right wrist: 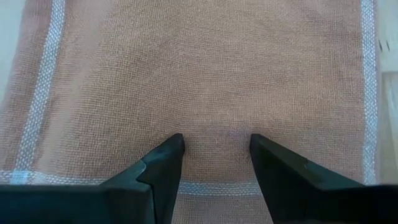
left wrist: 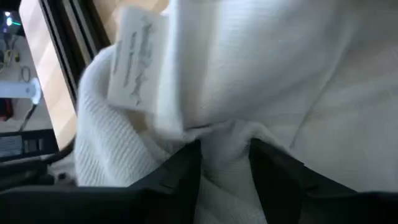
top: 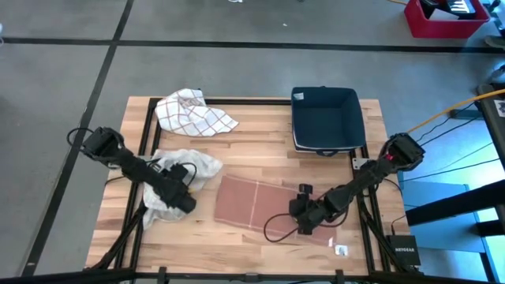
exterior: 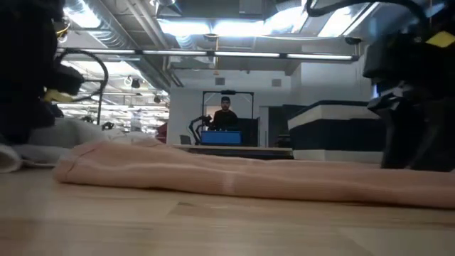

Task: Fold towel
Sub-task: Fold the brown towel

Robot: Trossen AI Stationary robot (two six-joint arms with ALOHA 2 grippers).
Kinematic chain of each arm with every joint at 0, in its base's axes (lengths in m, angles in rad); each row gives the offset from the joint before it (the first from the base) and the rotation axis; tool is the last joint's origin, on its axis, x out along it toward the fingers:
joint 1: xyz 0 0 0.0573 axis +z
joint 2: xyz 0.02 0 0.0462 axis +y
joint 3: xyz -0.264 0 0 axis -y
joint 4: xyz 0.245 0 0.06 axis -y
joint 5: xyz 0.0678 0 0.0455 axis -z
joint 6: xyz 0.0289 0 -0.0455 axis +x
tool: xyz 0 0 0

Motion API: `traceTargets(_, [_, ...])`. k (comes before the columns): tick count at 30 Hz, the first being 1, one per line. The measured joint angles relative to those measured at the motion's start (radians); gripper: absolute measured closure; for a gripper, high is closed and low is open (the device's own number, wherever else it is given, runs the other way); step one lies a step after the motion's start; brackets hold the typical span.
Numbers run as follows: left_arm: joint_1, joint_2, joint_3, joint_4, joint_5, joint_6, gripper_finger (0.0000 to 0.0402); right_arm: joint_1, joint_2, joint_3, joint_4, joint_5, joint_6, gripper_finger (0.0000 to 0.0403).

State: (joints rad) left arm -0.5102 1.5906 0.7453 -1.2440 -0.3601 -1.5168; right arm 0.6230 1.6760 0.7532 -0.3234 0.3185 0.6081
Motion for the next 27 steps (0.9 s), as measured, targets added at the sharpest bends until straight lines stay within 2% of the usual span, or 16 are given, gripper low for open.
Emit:
traceTargets(4, [0.089, 0.0, -0.045, 0.021, -0.06, 0.097, 0.027, 0.026, 0.002, -0.001, -0.023, 0.029, -0.001, 0.021])
traceTargets(6, [0.133, 0.0, -0.035, 0.003, -0.06, 0.213, 0.027, 0.027, 0.002, -0.002, -0.021, 0.049, -0.002, 0.021])
traceTargets(8, [0.156, 0.0, 0.029, -0.069, -0.05, 0.317, 0.027, 0.027, 0.003, -0.003, -0.011, 0.057, -0.003, 0.021])
traceTargets(13, [0.134, -0.038, 0.268, -0.241, -0.103, 0.389, 0.027, 0.026, 0.004, -0.004, 0.032, 0.077, -0.012, 0.021])
traceTargets(16, [0.102, -0.061, 0.395, -0.222, -0.185, 0.397, 0.027, 0.026, 0.004, -0.004, 0.037, 0.091, -0.011, 0.021])
traceTargets(18, [0.07, -0.076, 0.432, -0.044, -0.257, 0.482, 0.027, 0.026, 0.004, -0.005, 0.041, 0.092, -0.011, 0.021])
traceTargets(20, [0.043, -0.081, 0.432, 0.245, -0.293, 0.629, 0.027, 0.026, 0.005, -0.005, 0.051, 0.096, -0.011, 0.021])
traceTargets(24, [0.027, -0.035, 0.382, 0.808, -0.255, 0.917, 0.027, 0.025, 0.006, -0.006, 0.089, 0.098, -0.013, 0.021])
traceTargets(27, [0.029, 0.033, 0.355, 1.03, -0.219, 1.055, 0.027, 0.025, 0.007, -0.006, 0.108, 0.097, -0.021, 0.021])
